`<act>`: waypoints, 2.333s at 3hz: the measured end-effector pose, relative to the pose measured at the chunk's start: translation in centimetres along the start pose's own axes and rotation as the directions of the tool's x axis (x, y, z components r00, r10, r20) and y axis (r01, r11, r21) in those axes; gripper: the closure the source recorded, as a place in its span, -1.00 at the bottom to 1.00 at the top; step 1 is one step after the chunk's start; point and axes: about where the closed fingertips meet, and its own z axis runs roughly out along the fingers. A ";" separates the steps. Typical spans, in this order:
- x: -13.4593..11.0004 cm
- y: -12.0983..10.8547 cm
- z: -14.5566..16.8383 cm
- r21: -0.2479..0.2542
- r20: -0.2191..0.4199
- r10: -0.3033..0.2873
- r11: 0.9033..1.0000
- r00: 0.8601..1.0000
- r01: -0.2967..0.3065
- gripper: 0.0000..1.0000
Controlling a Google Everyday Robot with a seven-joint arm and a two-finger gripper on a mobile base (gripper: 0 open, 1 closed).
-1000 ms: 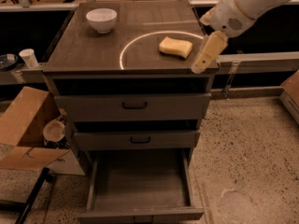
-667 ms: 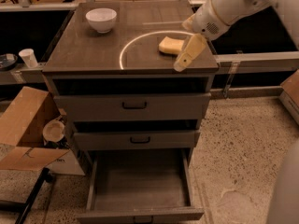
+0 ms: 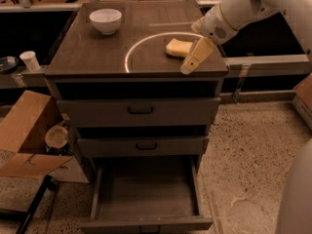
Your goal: Place sponge into bottom drawer
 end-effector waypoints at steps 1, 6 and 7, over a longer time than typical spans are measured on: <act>1.6 -3.9 0.6 0.097 0.082 0.048 0.994 0.995 -0.056 -1.00; 3.8 -11.4 7.1 0.110 0.172 0.303 0.940 0.937 -0.324 0.31; 0.0 -10.2 4.8 0.123 0.203 0.211 0.963 0.956 -0.239 0.78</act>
Offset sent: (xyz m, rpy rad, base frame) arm 0.1255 -0.0717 -0.0192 0.2902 -0.1845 -0.3597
